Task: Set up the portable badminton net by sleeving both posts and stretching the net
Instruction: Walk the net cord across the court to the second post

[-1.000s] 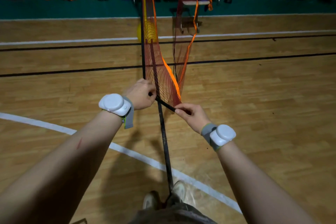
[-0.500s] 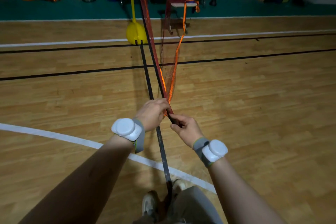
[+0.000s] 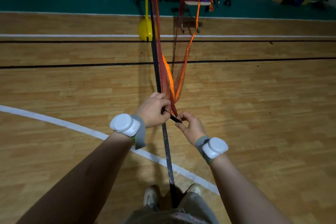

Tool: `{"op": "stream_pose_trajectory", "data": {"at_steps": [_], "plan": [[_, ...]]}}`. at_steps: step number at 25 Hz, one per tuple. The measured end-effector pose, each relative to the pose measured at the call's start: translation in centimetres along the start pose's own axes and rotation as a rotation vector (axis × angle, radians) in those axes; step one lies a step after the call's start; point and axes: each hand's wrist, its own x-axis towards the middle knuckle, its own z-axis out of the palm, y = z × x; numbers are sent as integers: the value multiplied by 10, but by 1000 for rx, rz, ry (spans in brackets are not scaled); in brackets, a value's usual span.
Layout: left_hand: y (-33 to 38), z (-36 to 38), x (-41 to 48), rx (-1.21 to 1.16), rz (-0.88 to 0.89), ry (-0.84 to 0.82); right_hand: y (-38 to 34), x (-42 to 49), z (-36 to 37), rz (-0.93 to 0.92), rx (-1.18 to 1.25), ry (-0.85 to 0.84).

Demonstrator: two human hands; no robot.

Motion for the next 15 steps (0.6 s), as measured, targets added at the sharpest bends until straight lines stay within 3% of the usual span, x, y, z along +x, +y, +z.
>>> {"op": "stream_pose_trajectory", "data": {"at_steps": [7, 12, 15], "plan": [[-14, 1, -4, -83, -86, 37, 1, 3, 7, -24, 27, -36], [-26, 12, -3, -79, -125, -13, 10, -4, 15, 46, 100, -136], [-24, 18, 0, -78, -70, -134, 18, -8, 22, 60, 144, -123]]}}
